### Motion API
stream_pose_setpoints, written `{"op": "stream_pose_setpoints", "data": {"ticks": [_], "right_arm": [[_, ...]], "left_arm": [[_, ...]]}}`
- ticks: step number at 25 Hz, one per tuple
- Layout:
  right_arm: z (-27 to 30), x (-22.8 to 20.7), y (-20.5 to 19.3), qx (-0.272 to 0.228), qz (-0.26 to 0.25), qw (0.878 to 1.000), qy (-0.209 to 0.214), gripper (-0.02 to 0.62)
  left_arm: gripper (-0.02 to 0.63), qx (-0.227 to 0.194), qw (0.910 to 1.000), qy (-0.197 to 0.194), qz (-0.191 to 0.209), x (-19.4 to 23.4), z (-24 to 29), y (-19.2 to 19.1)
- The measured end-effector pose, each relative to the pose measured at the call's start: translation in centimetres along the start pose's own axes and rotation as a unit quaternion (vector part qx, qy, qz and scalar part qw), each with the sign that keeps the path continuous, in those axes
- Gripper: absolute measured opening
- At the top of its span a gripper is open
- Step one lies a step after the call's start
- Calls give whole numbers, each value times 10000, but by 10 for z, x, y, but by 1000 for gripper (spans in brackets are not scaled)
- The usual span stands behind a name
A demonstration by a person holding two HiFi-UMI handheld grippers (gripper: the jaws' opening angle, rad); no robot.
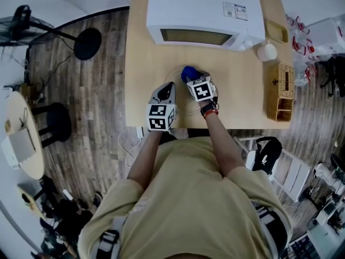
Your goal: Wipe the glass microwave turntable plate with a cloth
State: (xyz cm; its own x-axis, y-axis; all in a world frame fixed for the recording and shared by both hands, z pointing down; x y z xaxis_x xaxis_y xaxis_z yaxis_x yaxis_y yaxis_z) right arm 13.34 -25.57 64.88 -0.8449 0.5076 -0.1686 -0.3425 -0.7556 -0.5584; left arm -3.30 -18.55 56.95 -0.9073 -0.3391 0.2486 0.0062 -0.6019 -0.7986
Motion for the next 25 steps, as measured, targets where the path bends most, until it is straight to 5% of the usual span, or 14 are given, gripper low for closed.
{"op": "stream_pose_setpoints", "data": {"ticks": [25], "right_arm": [[-30, -30, -29, -34, 561, 9972, -494, 181]], "left_arm": [[18, 90, 9997, -198, 124, 1, 0, -6]]}}
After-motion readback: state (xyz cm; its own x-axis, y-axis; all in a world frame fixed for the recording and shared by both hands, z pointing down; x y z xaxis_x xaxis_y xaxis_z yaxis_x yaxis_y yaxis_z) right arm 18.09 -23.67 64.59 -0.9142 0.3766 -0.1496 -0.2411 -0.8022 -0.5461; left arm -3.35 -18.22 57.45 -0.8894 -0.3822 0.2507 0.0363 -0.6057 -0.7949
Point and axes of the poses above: the fingertips, and each gripper's own axes: z forward along the fingers, x to its left, y out of its top, the point moved 10 cm from there along -z, backward along the fingers, and after that the axes turned 4 degrees about y, right-handed, at the moved point
